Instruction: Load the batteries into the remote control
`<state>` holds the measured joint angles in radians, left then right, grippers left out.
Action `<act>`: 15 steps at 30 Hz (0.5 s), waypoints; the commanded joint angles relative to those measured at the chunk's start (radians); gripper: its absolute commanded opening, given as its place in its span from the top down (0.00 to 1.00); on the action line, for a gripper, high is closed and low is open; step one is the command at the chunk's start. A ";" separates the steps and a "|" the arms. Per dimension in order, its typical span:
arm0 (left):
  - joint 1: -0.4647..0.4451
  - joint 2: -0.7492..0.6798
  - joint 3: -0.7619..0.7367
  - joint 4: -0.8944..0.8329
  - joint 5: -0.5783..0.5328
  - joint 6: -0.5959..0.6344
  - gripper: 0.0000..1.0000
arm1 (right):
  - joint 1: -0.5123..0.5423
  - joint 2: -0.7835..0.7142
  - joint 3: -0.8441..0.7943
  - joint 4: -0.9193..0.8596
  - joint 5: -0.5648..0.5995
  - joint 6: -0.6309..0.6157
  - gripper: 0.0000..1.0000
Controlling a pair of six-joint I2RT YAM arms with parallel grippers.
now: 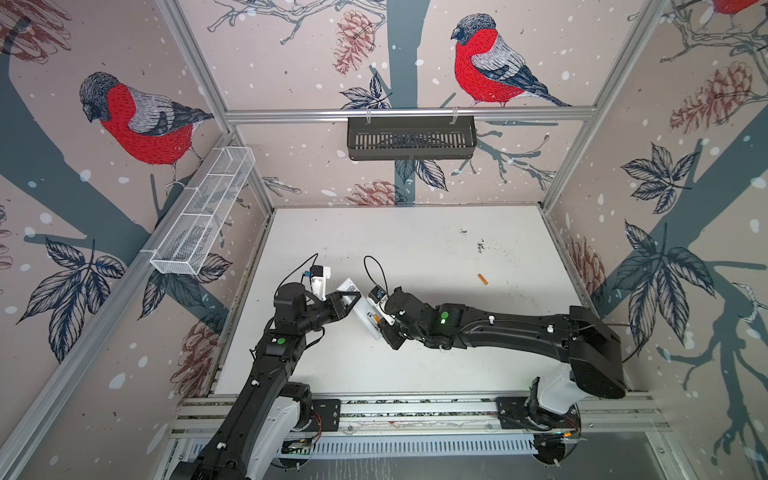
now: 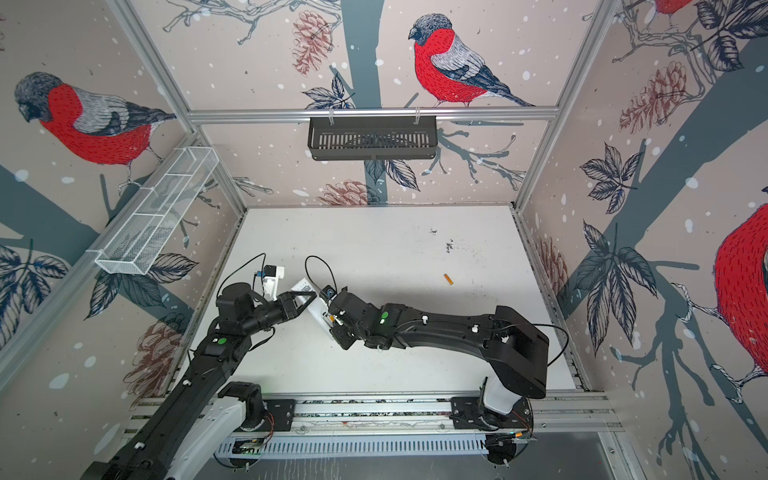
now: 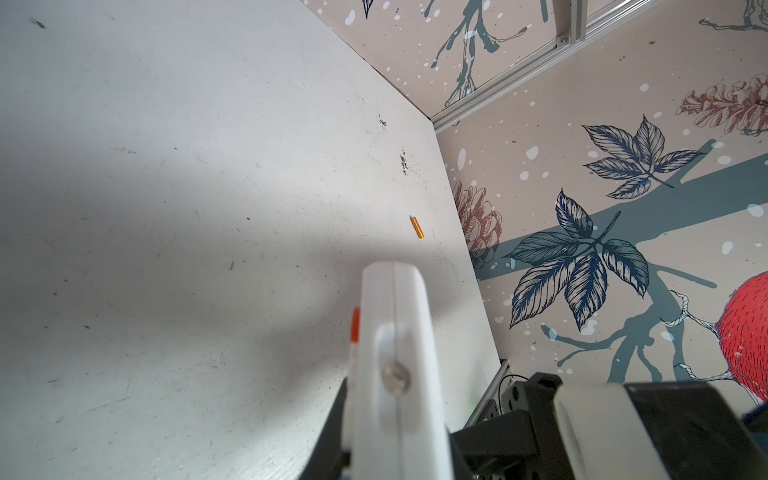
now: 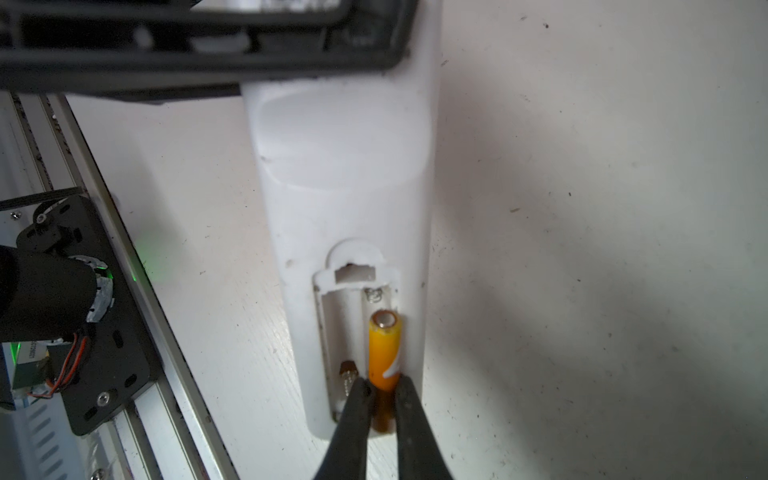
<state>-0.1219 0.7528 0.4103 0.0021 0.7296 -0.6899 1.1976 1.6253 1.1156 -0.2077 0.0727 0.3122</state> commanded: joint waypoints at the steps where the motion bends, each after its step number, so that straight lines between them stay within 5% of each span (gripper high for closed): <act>1: -0.001 -0.007 0.004 0.032 0.027 -0.003 1.00 | -0.006 0.008 0.013 -0.010 -0.018 0.026 0.86; 15: 0.002 -0.021 -0.002 0.024 -0.036 0.004 1.00 | 0.008 0.042 0.055 -0.056 -0.053 0.028 0.86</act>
<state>-0.1219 0.7361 0.4061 -0.0074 0.6910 -0.6880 1.2030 1.6573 1.1561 -0.2367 0.0326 0.3202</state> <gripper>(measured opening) 0.210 0.142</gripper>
